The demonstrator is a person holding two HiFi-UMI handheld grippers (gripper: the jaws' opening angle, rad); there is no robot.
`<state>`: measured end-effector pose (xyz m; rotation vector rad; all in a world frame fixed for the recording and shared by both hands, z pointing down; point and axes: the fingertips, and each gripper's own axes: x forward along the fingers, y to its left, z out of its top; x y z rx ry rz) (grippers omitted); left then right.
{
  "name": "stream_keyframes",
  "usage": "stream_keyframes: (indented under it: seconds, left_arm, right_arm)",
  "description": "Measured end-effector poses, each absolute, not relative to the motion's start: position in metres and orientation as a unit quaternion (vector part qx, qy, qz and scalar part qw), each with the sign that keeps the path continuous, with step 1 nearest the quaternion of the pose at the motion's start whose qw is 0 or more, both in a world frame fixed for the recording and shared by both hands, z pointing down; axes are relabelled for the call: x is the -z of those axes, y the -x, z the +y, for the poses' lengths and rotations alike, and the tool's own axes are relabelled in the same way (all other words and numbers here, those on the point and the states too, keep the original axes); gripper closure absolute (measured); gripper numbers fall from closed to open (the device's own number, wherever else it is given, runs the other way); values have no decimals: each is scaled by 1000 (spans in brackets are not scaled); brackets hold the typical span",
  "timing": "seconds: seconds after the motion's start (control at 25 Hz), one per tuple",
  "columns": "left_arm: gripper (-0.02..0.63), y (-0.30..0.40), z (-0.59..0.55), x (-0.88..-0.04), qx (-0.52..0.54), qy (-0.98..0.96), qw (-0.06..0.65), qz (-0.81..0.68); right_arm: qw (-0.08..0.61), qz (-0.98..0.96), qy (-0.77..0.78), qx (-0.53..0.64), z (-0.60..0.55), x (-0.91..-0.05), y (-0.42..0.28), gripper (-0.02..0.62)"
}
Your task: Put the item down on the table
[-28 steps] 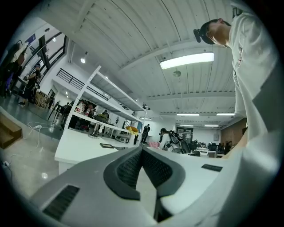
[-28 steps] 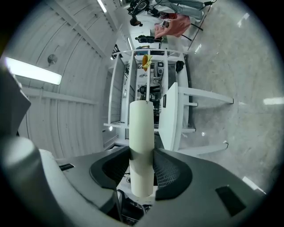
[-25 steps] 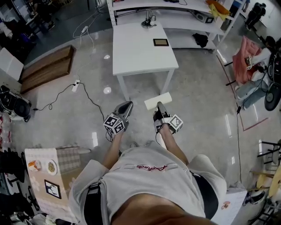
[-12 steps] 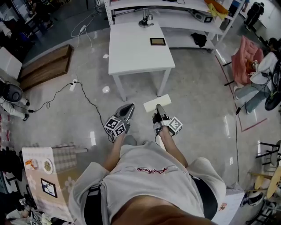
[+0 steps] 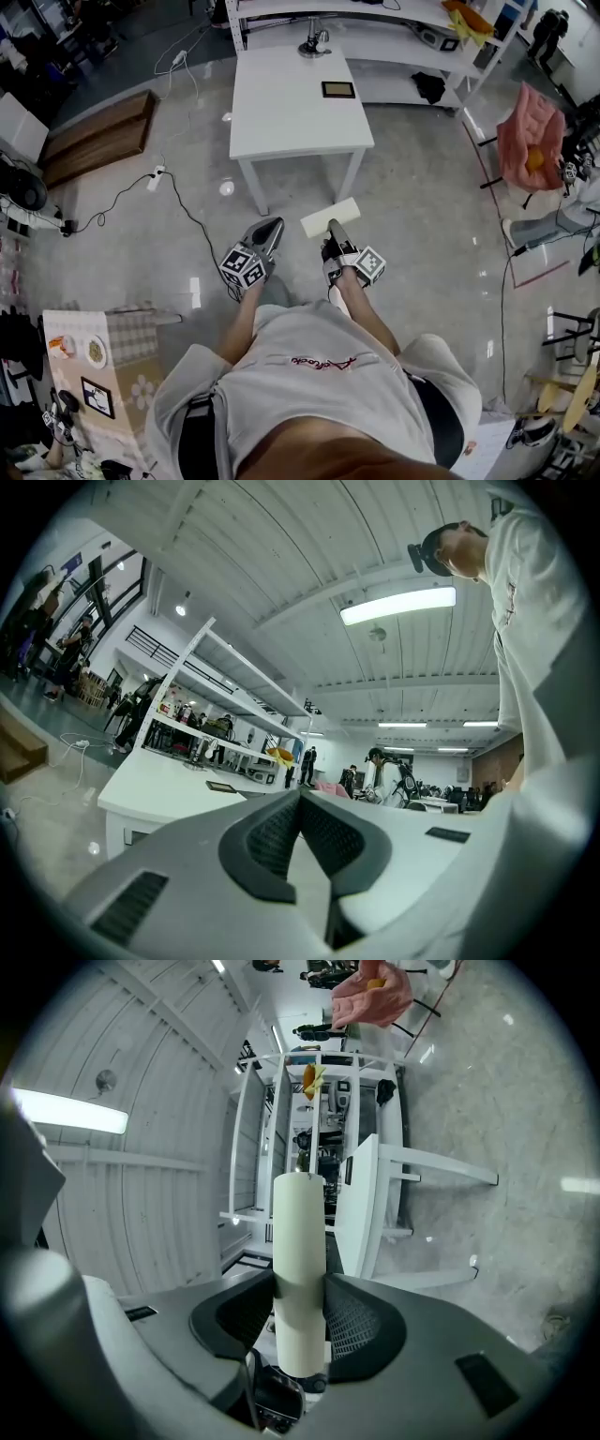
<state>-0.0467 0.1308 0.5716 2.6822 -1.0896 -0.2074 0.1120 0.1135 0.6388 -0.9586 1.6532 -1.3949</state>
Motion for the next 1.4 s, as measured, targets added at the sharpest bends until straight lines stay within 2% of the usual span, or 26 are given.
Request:
stream_keyframes:
  seconds: [0.68, 1.4]
  left_arm:
    - [592, 40, 60, -577, 71, -916, 116, -377]
    - [592, 65, -82, -577, 86, -914, 124, -376]
  right_arm:
    - [382, 645, 369, 549, 42, -647, -118, 400]
    - [371, 645, 384, 547, -93, -644, -97, 400]
